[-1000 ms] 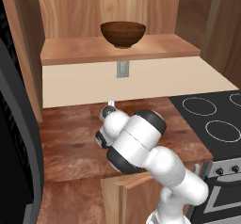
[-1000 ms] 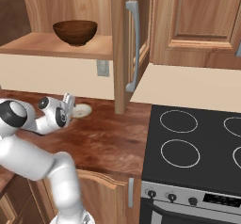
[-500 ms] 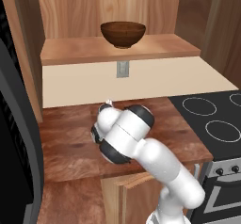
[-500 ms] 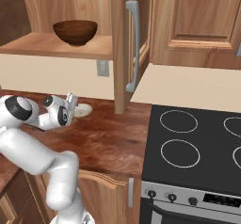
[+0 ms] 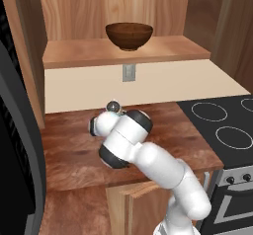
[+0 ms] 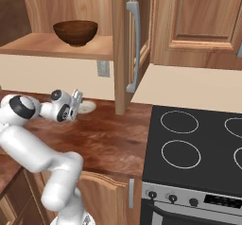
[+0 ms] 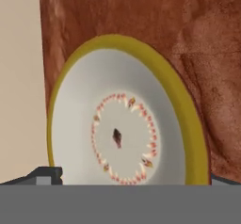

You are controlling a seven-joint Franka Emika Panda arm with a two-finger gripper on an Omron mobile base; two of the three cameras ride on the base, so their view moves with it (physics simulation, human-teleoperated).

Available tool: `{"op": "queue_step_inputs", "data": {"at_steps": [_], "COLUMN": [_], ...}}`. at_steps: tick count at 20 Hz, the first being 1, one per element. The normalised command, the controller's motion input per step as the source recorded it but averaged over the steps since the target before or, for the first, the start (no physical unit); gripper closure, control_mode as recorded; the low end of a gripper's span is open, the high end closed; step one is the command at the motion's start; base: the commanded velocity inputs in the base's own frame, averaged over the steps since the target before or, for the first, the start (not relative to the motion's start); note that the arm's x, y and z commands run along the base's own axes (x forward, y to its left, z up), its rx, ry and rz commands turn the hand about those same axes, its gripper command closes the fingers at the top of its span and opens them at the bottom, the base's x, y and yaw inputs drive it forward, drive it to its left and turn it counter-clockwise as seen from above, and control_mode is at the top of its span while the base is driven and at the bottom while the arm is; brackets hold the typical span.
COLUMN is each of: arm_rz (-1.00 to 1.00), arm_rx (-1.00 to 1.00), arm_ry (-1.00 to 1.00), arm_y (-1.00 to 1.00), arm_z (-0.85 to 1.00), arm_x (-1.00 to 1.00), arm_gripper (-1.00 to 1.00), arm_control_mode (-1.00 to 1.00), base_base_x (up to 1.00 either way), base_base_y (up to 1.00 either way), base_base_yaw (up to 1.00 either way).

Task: Pick up the bowls on the counter and stack them on top of one another in the open cabinet. Place the smaller bowl on top of the larger bowl.

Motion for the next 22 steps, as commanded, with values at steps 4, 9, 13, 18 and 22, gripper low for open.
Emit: {"op": "queue_step_inputs", "data": {"at_steps": [4,9,13,18,22], "arm_rz": [0.00,0.00,0.00,0.00,-0.01], "arm_rx": [0.03,0.02,0.02,0.02,0.02], "arm_ry": [0.00,-0.01,-0.02,-0.02,-0.02], "arm_y": [0.04,0.09,0.04,0.03,0.07], "arm_z": [-0.26,-0.20,-0.16,-0.14,-0.08], "arm_x": [0.28,0.19,0.12,0.08,0.00], "arm_gripper": [-1.00,1.00,1.00,1.00,1.00], "arm_control_mode": [-1.00,-1.00,-1.00,-1.00,-1.00], "base_base_x": [0.00,0.00,0.00,0.00,0.00], "base_base_y": [0.00,0.00,0.00,0.00,0.00], "base_base_yaw": [0.00,0.00,0.00,0.00,0.00]}}
